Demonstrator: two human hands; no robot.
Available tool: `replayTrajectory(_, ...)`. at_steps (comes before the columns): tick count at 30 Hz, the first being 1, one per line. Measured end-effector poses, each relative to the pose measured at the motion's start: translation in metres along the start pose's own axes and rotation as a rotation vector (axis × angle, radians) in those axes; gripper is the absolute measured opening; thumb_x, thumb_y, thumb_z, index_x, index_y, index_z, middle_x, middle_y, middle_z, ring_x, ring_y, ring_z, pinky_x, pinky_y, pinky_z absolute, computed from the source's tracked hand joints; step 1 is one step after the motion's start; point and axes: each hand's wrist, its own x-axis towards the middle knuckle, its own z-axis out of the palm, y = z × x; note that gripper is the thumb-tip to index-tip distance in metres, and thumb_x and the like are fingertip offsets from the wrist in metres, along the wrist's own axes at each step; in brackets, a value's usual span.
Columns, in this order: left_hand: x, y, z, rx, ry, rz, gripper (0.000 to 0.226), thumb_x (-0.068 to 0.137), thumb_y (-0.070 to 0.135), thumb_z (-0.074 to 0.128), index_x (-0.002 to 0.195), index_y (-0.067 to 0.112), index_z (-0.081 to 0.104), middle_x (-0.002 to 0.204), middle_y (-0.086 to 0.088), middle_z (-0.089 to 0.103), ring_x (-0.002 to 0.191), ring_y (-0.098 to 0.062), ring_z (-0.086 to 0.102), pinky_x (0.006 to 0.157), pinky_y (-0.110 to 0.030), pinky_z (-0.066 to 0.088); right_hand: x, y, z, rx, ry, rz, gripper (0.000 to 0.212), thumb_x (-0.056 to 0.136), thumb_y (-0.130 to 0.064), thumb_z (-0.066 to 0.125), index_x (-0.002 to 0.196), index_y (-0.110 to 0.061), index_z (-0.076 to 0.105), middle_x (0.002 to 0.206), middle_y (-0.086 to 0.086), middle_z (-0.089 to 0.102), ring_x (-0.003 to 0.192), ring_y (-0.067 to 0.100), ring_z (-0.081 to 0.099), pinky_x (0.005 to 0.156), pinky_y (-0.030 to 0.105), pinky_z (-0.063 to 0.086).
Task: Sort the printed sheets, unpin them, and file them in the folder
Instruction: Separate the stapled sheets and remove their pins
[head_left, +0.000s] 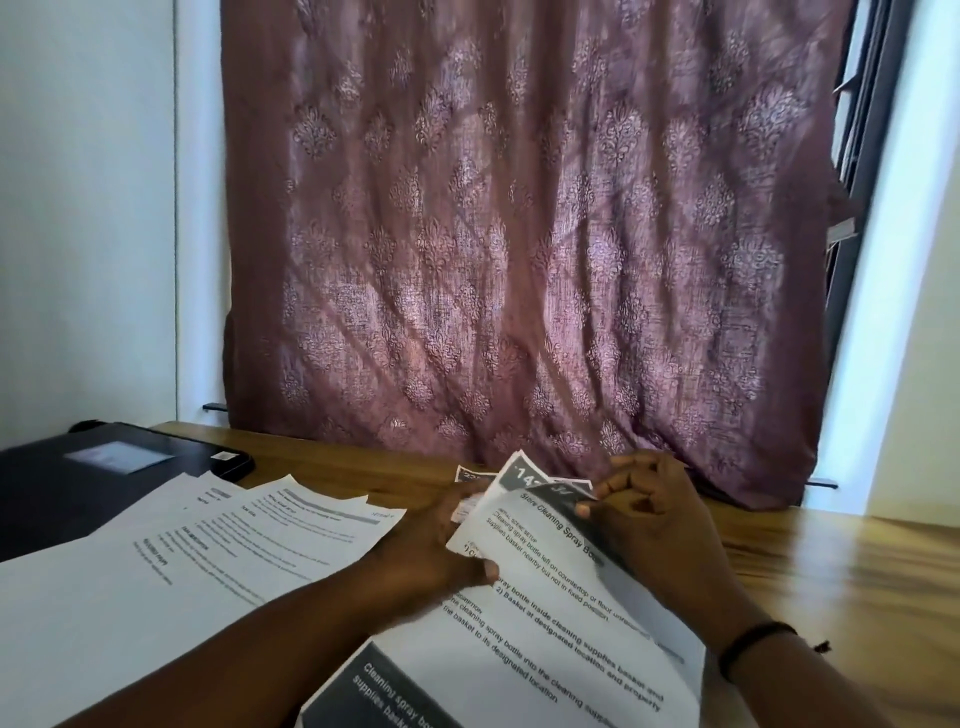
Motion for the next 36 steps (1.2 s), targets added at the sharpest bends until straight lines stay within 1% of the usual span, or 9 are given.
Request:
replayTrajectory(3, -0.001, 0.003, -0.003, 0.035, 0.014, 0.124, 0.09, 0.071, 0.014, 0.081, 0.128, 0.063, 0.031, 0.116, 0.001, 0.069, 0.106, -0.022, 0.067, 0.084, -0.044, 0.056, 0.001, 0.0, -0.004, -0.076, -0.089, -0.118, 0.02, 0.068, -0.026, 0.085, 0.075, -0.035, 0.069, 0.098, -0.014, 0.06, 0.098, 0.008, 0.058, 0.082, 0.028, 0.049)
replayTrajectory(7, -0.005, 0.008, 0.0, 0.125, 0.038, 0.166, 0.046, 0.08, -0.005, 0.069, 0.106, 0.033, 0.067, 0.107, 0.001, 0.071, 0.101, -0.021, 0.067, 0.085, -0.042, 0.057, 0.001, -0.005, -0.019, 0.123, -0.465, 0.043, 0.016, 0.064, -0.027, 0.087, 0.07, -0.022, 0.073, 0.08, 0.0, 0.073, 0.076, 0.014, 0.067, 0.081, 0.041, 0.054)
replayTrajectory(11, -0.006, 0.009, 0.006, 0.143, 0.065, 0.134, 0.028, 0.075, -0.01, 0.07, 0.073, 0.017, 0.077, 0.086, -0.002, 0.076, 0.083, -0.018, 0.069, 0.071, -0.024, 0.053, -0.002, -0.01, -0.03, 0.377, -0.78, 0.325, 0.055, 0.047, -0.06, 0.087, 0.073, -0.013, 0.076, 0.091, 0.016, 0.074, 0.068, 0.024, 0.065, 0.066, 0.03, 0.049)
replayTrajectory(13, -0.005, 0.01, 0.007, 0.094, 0.056, 0.115, 0.015, 0.059, 0.006, 0.079, 0.068, 0.018, 0.078, 0.086, -0.006, 0.076, 0.083, -0.022, 0.07, 0.074, -0.029, 0.053, -0.001, -0.011, -0.03, 0.309, -0.599, 0.342, 0.055, 0.057, -0.063, 0.08, 0.073, -0.011, 0.074, 0.083, 0.013, 0.073, 0.059, 0.022, 0.061, 0.058, 0.03, 0.046)
replayTrajectory(16, -0.002, 0.008, 0.007, 0.021, 0.036, 0.107, 0.026, 0.04, 0.022, 0.077, 0.065, 0.014, 0.077, 0.089, -0.012, 0.075, 0.09, -0.031, 0.069, 0.084, -0.039, 0.054, 0.001, 0.0, -0.025, -0.035, -0.289, 0.232, 0.032, 0.07, -0.048, 0.079, 0.078, -0.018, 0.071, 0.07, 0.001, 0.07, 0.057, 0.009, 0.056, 0.057, 0.022, 0.042)
replayTrajectory(21, -0.004, 0.007, 0.01, 0.003, 0.02, 0.109, 0.022, 0.037, 0.021, 0.078, 0.058, 0.014, 0.075, 0.085, -0.013, 0.075, 0.089, -0.033, 0.069, 0.086, -0.041, 0.052, -0.002, 0.005, -0.017, -0.091, -0.279, 0.214, 0.026, 0.07, -0.038, 0.083, 0.082, -0.02, 0.069, 0.074, -0.007, 0.072, 0.059, 0.001, 0.061, 0.056, 0.016, 0.045)
replayTrajectory(27, -0.003, 0.008, 0.011, -0.106, 0.039, 0.039, 0.013, 0.051, -0.005, 0.066, 0.052, 0.008, 0.068, 0.071, -0.011, 0.072, 0.068, -0.021, 0.069, 0.057, -0.024, 0.055, -0.001, 0.003, -0.015, 0.043, -0.226, 0.213, 0.024, 0.069, -0.022, 0.085, 0.083, -0.018, 0.066, 0.057, -0.004, 0.063, 0.05, 0.005, 0.053, 0.052, 0.021, 0.041)
replayTrajectory(30, -0.003, 0.008, 0.007, -0.086, 0.033, 0.035, 0.015, 0.052, -0.008, 0.066, 0.058, 0.006, 0.069, 0.075, -0.014, 0.069, 0.074, -0.028, 0.065, 0.07, -0.032, 0.052, 0.001, 0.001, -0.017, 0.045, -0.159, 0.183, 0.022, 0.071, -0.02, 0.083, 0.084, -0.021, 0.065, 0.068, 0.006, 0.069, 0.055, 0.01, 0.058, 0.06, 0.028, 0.044)
replayTrajectory(36, -0.006, 0.009, 0.007, -0.067, 0.035, 0.037, 0.015, 0.056, -0.007, 0.069, 0.055, 0.007, 0.068, 0.067, -0.009, 0.07, 0.063, -0.021, 0.064, 0.061, -0.027, 0.05, 0.002, 0.003, -0.02, 0.03, -0.13, 0.113, 0.015, 0.078, -0.025, 0.077, 0.085, -0.027, 0.065, 0.073, -0.004, 0.072, 0.066, 0.014, 0.066, 0.067, 0.03, 0.047)
